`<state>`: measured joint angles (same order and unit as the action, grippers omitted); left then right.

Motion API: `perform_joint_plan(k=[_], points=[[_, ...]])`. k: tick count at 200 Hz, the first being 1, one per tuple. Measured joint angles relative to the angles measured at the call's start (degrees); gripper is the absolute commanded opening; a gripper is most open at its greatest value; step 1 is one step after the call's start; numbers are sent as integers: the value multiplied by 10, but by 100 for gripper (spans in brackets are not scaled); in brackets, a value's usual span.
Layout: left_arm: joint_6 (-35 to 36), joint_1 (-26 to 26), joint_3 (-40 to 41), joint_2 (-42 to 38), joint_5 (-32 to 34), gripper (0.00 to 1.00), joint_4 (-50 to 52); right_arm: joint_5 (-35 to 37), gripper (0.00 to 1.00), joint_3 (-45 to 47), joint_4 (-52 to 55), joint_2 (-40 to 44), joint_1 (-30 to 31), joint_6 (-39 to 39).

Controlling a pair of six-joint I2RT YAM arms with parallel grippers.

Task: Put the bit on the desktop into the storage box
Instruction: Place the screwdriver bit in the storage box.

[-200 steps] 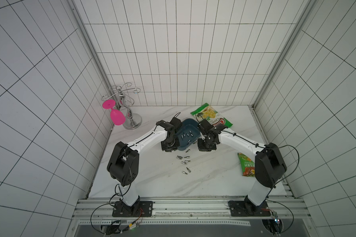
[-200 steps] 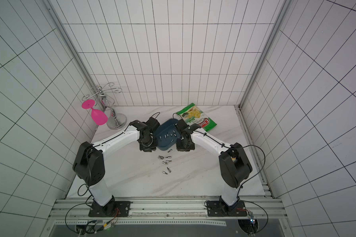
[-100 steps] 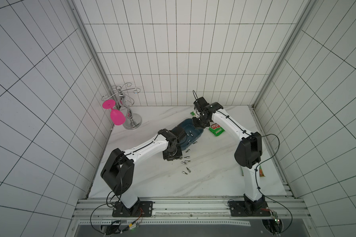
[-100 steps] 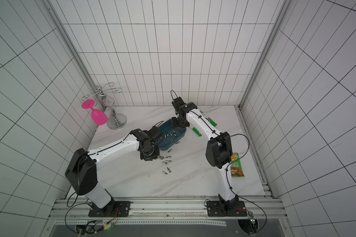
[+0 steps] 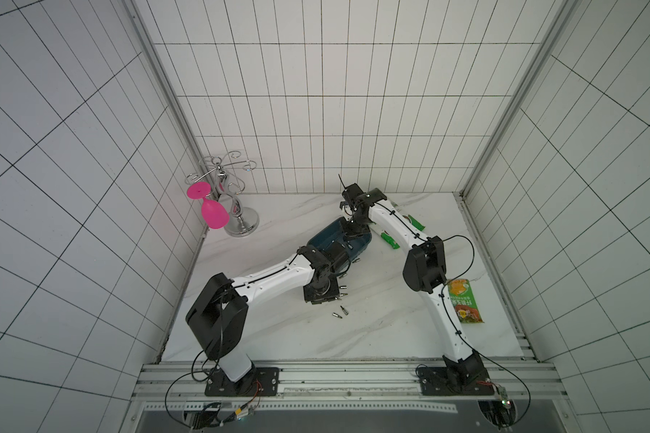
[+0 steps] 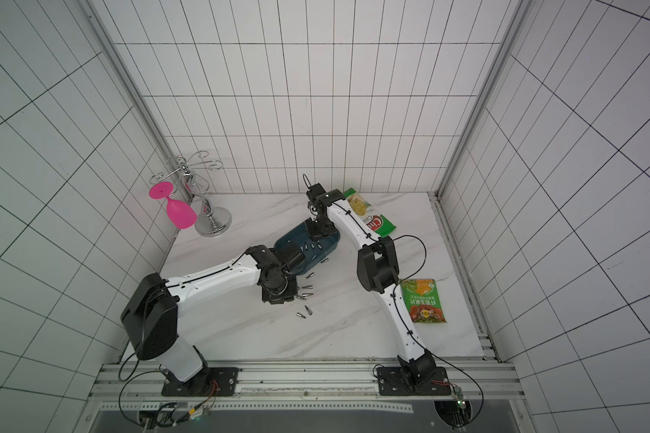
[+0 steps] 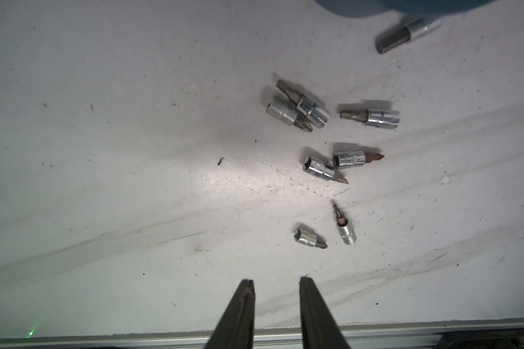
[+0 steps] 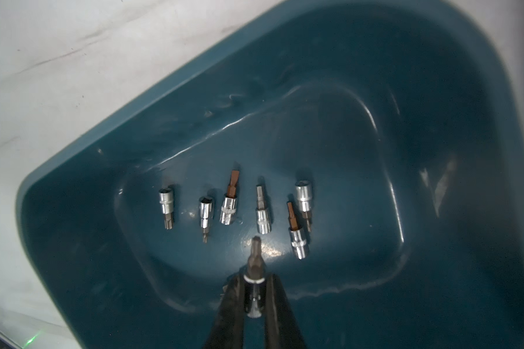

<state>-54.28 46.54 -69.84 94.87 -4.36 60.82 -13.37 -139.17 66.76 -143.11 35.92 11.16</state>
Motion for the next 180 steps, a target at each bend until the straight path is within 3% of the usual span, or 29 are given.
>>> perform_joint_plan(k=[180], points=[[-49,39,-11,94,-24,34,-33,-23,2,-10,1,-61,-15,-15]])
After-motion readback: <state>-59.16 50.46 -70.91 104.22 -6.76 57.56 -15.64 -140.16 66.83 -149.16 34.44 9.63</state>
